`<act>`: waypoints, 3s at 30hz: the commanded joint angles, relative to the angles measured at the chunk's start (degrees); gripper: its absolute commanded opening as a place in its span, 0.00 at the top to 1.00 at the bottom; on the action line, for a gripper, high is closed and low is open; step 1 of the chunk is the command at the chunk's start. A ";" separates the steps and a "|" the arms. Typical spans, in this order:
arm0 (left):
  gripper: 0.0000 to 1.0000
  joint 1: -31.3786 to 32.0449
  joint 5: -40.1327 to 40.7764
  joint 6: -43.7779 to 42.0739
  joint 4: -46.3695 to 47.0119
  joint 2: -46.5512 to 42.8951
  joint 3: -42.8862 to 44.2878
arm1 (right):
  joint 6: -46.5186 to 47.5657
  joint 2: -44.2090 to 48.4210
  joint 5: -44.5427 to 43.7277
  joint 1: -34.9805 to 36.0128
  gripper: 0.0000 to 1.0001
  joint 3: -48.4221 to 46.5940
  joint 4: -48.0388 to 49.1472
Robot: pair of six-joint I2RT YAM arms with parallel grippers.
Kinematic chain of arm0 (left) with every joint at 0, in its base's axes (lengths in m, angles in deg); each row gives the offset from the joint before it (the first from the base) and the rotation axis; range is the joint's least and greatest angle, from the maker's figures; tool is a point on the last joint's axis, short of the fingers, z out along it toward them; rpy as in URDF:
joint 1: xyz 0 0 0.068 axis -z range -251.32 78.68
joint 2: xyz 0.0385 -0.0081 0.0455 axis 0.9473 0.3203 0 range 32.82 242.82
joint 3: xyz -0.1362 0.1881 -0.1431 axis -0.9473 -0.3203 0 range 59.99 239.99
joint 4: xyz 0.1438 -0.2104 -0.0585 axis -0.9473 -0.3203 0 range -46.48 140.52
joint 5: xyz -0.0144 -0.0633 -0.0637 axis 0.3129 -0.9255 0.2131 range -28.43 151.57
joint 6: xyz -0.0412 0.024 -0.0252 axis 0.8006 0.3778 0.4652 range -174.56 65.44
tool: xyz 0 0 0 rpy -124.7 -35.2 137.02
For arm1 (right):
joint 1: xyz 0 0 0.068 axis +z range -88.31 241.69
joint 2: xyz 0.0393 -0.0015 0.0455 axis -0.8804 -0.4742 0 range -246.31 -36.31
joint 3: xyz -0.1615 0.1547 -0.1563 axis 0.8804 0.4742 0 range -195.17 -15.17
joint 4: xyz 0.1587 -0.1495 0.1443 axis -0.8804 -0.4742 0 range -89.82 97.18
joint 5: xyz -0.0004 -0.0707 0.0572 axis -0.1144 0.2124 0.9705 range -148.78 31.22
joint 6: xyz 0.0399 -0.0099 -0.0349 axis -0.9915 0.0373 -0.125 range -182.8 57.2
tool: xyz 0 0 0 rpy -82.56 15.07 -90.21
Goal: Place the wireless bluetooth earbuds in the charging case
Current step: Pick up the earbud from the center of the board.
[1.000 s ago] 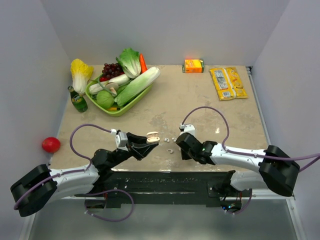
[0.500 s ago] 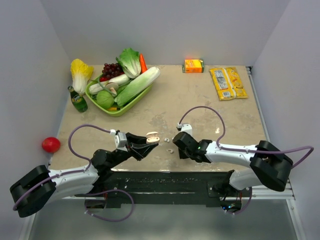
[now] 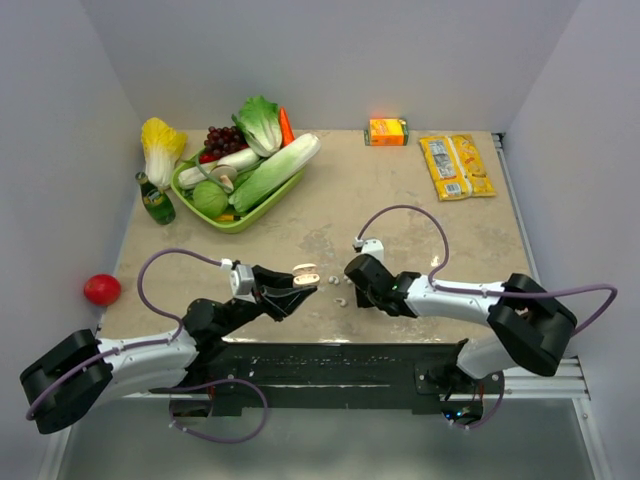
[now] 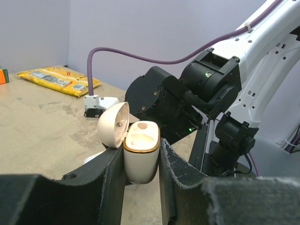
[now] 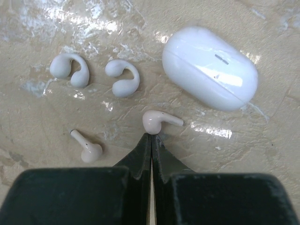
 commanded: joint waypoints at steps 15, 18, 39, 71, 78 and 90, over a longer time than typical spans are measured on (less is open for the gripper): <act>1.00 0.90 0.39 -0.97 11.69 2.23 -8.94 | 11.41 11.03 7.46 -0.98 0.59 -3.54 -1.05; 1.00 1.08 0.83 -0.97 11.69 2.14 -9.11 | 9.84 10.77 12.22 -0.20 0.56 -2.49 1.50; 1.00 1.78 1.63 -1.24 10.81 0.82 -10.08 | 5.79 1.36 11.88 5.35 1.00 0.76 6.79; 1.00 1.78 2.42 -1.59 11.07 0.03 -11.31 | 5.61 -6.72 -1.48 5.26 0.96 -5.38 0.38; 1.00 1.78 2.50 -1.85 11.16 0.03 -11.49 | 4.56 -7.52 -5.44 5.26 0.69 -7.32 -2.71; 1.00 1.78 2.50 -2.12 11.08 -0.06 -11.40 | 1.13 4.78 2.01 5.43 0.74 -2.05 6.43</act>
